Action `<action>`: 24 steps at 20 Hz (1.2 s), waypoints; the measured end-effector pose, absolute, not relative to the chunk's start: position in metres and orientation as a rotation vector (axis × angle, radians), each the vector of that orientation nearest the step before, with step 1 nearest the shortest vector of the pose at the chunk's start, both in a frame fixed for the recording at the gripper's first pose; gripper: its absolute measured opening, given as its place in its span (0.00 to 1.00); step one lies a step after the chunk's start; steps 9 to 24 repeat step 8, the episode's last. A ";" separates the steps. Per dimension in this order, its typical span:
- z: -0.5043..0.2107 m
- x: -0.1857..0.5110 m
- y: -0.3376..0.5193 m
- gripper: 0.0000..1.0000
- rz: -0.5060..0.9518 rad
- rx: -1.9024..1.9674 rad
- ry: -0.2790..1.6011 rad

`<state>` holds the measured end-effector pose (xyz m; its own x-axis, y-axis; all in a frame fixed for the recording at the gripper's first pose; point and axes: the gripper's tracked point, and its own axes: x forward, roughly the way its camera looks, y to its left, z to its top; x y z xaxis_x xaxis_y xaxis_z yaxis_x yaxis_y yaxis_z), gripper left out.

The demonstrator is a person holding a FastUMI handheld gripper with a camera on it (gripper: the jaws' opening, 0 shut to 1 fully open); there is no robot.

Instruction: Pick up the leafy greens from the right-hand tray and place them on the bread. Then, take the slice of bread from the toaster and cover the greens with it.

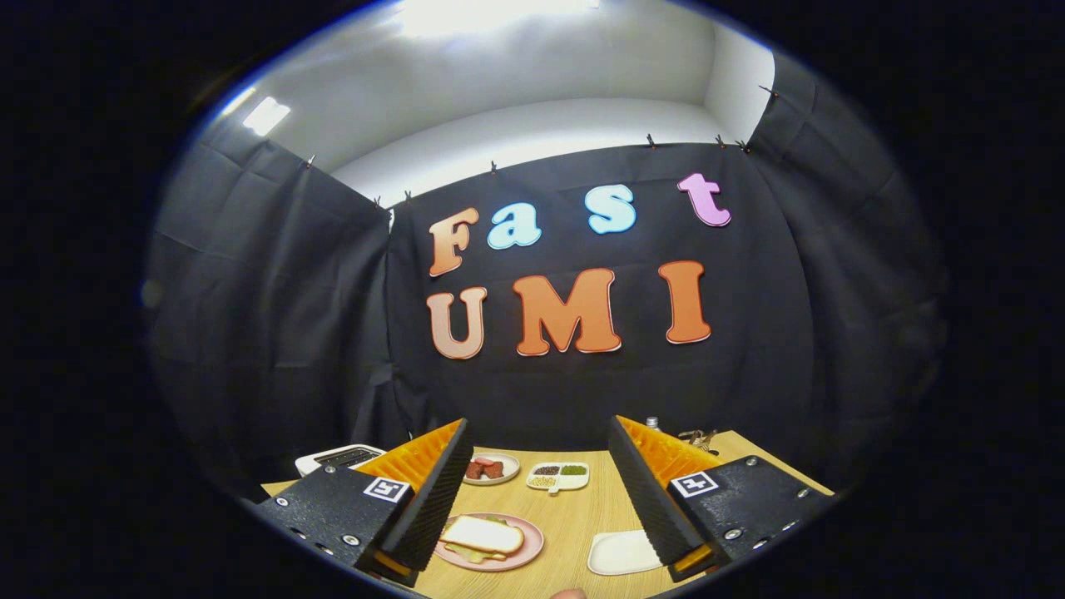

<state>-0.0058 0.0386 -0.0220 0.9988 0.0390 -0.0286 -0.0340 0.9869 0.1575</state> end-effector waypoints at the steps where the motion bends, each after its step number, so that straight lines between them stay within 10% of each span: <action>1: -0.019 -0.007 0.037 0.98 0.034 0.154 0.019; 24: -0.012 -0.013 0.029 0.98 -0.004 0.091 0.008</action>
